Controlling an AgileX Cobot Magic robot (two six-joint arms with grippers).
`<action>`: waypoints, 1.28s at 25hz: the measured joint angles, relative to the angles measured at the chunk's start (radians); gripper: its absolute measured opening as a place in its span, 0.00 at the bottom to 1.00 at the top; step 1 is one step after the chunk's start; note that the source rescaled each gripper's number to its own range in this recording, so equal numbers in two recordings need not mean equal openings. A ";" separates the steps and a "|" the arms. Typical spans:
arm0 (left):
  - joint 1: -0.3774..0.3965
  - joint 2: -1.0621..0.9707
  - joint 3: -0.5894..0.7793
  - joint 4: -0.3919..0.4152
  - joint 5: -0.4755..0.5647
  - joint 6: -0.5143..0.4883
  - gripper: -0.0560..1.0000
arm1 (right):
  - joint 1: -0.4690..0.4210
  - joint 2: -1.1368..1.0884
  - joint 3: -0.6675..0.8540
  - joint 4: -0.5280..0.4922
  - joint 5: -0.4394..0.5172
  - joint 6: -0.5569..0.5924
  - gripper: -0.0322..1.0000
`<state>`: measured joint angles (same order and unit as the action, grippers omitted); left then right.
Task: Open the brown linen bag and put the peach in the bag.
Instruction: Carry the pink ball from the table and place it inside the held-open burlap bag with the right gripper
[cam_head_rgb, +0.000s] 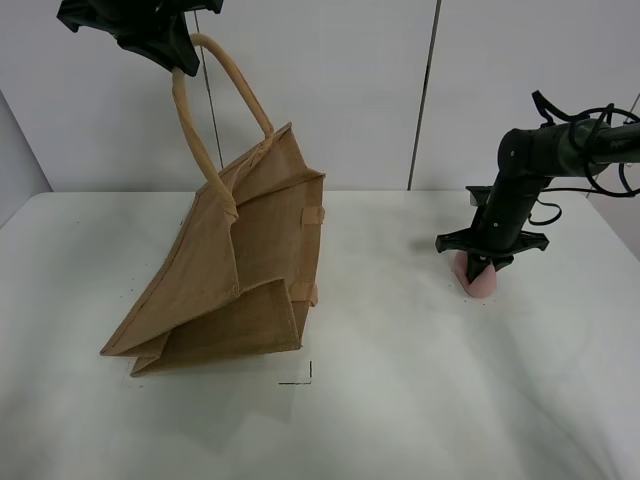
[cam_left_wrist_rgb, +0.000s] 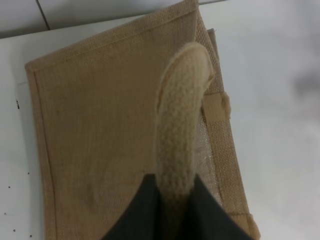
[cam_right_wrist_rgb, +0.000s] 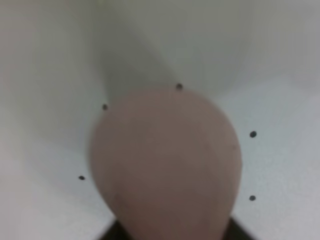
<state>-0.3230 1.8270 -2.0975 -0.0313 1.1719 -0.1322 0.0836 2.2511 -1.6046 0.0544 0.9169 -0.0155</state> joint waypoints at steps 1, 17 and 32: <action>0.000 0.000 0.000 0.000 0.000 0.000 0.05 | 0.000 -0.004 -0.002 0.005 0.000 0.000 0.05; 0.000 -0.044 0.000 0.000 0.000 0.001 0.05 | 0.052 -0.342 -0.001 0.553 0.053 -0.326 0.03; 0.000 -0.049 0.000 0.000 0.000 0.002 0.05 | 0.476 -0.187 -0.001 0.663 -0.395 -0.581 0.03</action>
<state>-0.3230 1.7780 -2.0975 -0.0313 1.1719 -0.1303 0.5600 2.0639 -1.6054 0.7175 0.5217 -0.5962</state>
